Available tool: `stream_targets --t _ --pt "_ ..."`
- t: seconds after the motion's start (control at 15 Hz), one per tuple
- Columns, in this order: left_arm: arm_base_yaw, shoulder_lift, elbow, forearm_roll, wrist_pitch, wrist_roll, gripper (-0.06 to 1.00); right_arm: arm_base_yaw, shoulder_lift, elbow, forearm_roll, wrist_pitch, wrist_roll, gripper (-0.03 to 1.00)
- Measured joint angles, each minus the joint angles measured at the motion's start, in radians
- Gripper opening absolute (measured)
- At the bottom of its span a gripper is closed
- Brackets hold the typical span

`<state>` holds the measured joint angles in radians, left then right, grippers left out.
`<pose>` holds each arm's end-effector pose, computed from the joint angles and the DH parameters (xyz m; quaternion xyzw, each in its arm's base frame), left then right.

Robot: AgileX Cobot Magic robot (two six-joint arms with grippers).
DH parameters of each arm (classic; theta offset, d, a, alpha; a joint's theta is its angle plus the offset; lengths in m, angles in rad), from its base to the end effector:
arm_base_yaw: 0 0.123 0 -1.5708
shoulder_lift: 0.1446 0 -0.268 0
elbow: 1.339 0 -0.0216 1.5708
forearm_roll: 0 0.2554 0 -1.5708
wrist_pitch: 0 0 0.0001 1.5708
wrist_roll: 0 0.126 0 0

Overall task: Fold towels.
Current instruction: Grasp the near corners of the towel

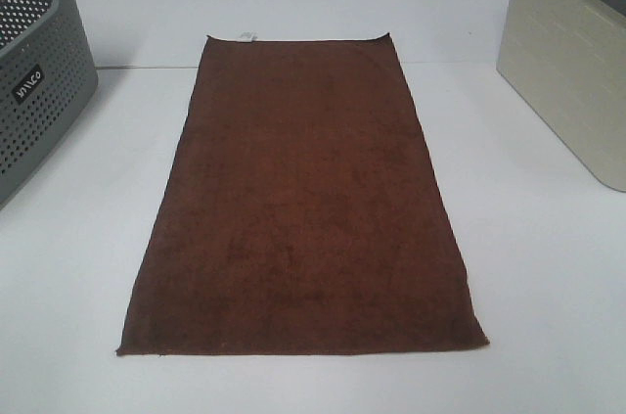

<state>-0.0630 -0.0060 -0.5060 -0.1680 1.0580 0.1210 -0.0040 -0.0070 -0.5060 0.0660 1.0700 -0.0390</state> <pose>0.0441 -0.0212 0.2673 0.0814 0.8425 -0.0685 0.5281 0.0453 0.0071 0.2649 -0.0165 0.8516 0.0217 0.5234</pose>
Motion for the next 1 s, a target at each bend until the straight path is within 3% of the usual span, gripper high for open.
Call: stream_targets --t 1.0 --pt "0.000 0.000 0.000 0.000 0.000 0.000 0.55 0.000 0.000 0.000 0.000 0.000 0.000 0.75"
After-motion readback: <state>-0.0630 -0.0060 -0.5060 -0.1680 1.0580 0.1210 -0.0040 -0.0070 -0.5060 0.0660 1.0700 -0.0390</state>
